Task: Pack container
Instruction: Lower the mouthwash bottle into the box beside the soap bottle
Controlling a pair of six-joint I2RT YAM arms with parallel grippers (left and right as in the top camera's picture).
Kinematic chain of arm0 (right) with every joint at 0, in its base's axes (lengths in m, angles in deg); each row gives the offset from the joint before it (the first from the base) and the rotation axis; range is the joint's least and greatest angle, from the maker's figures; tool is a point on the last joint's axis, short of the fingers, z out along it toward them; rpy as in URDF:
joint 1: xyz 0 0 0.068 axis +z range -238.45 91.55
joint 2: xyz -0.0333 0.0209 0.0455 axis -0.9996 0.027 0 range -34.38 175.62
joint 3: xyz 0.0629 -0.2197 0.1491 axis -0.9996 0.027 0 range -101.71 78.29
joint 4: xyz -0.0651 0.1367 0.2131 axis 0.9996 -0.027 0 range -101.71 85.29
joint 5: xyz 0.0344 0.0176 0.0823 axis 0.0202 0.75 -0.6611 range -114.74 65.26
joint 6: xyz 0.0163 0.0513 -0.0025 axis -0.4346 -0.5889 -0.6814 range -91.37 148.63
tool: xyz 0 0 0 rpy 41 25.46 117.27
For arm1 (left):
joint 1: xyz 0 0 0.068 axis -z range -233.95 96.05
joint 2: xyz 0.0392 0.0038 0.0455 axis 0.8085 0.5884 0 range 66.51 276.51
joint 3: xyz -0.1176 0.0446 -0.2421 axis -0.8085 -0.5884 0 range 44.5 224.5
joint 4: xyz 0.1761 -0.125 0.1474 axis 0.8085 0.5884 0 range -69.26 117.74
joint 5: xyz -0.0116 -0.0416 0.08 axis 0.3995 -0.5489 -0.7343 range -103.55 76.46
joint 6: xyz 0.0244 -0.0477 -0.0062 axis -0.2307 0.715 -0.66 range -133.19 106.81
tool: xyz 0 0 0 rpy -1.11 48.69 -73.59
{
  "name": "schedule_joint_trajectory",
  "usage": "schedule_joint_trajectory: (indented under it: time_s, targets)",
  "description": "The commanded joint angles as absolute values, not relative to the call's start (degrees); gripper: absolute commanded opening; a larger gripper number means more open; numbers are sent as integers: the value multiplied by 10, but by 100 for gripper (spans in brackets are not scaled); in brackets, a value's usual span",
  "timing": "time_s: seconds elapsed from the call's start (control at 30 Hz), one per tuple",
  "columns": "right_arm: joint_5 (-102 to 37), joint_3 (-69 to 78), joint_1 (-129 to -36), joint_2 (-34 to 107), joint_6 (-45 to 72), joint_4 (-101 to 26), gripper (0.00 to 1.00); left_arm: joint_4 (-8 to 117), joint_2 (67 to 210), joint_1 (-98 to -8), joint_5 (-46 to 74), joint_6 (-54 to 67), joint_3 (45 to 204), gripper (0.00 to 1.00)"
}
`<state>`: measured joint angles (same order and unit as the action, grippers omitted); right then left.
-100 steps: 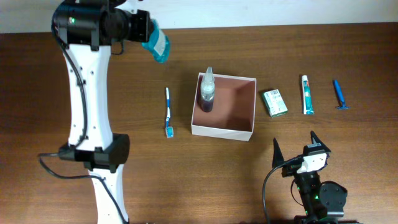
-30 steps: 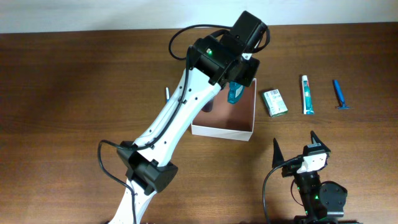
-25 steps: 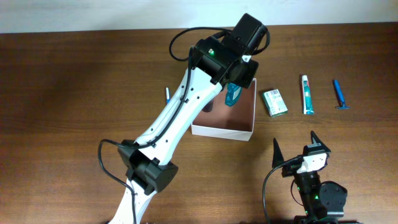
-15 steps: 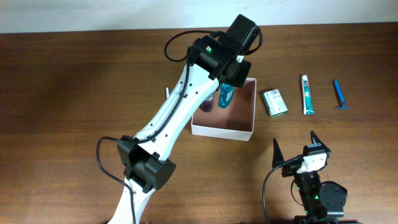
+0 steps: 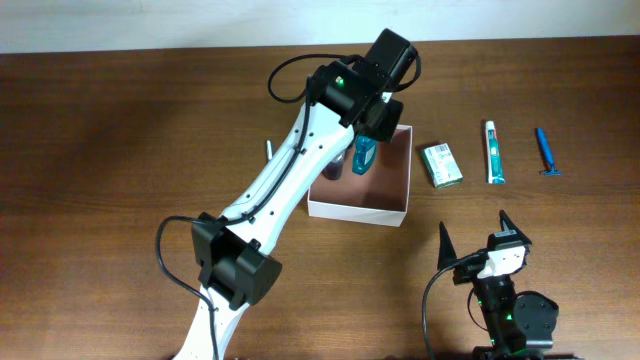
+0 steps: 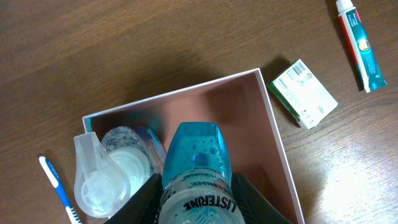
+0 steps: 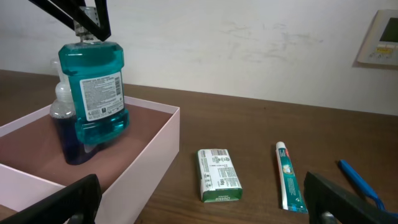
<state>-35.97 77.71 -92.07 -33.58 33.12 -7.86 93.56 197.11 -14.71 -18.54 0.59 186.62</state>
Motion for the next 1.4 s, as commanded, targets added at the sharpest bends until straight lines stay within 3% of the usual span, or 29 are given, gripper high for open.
schedule_joint_trajectory:
  time_s: [0.0, 1.37]
  targets:
    - [-354, 780, -923, -342, 329, -83, 99, 927, 1941, -154, -202, 22, 1869, 20]
    - [-354, 780, -923, -342, 329, -83, 99, 895, 1943, -163, -220, 56, 1833, 20]
